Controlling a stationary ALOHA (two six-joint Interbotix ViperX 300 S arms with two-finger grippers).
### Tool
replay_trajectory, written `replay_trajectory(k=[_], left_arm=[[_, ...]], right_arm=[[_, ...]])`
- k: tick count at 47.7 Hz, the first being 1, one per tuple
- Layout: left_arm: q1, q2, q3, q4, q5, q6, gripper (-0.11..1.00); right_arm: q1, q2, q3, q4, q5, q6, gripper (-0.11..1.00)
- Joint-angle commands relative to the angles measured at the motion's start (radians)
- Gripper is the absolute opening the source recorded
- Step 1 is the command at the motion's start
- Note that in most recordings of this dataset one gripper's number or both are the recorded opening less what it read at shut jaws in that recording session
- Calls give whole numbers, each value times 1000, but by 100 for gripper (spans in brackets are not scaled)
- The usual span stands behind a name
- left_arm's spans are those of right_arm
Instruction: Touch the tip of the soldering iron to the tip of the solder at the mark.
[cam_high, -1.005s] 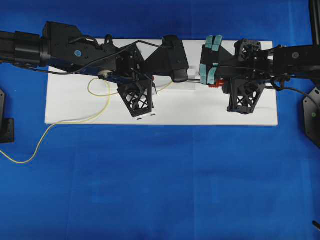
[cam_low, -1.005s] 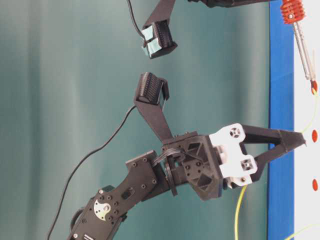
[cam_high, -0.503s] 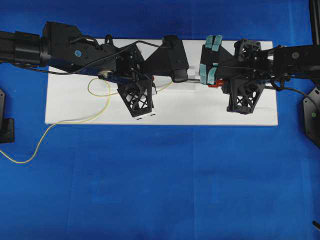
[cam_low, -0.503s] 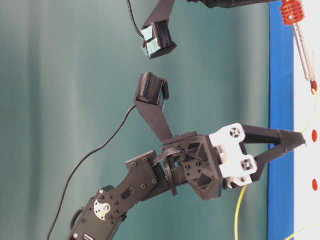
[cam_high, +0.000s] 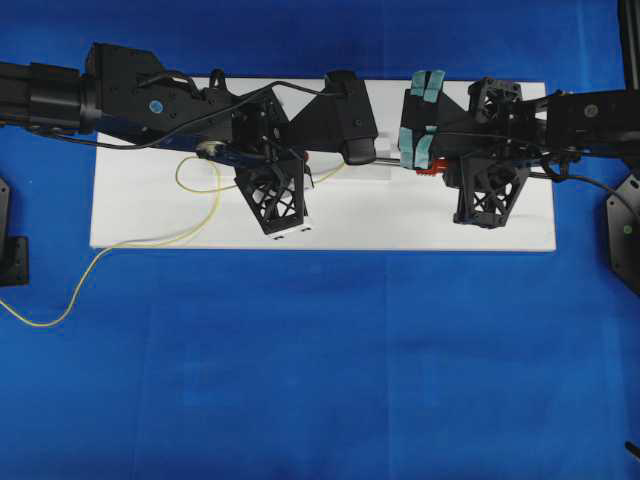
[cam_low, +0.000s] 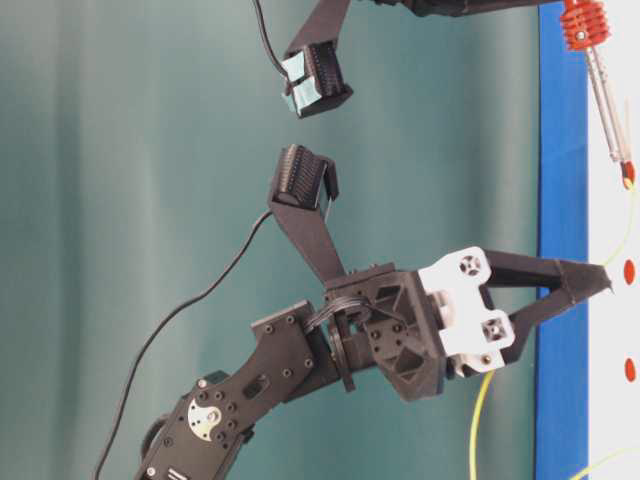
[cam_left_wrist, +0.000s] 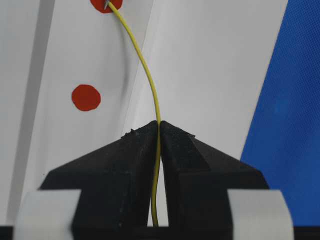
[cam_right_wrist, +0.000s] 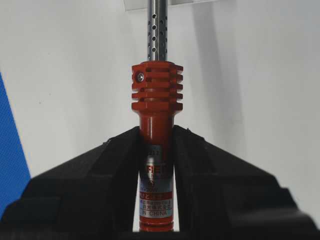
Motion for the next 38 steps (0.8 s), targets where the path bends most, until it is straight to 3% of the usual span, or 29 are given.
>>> replay_trajectory(k=[1,22,38], left_arm=[[-2,-38,-14,2,6,2,2],[-20,-244,46,2,135,0,2],[-23,-383,186,2,72,-15,2]], right_arm=[[2,-9,-17,-3,-6,2,6],[0,-11,-15,-3,-3,0,6],[0,-14,-21,-3,-3,0,6]])
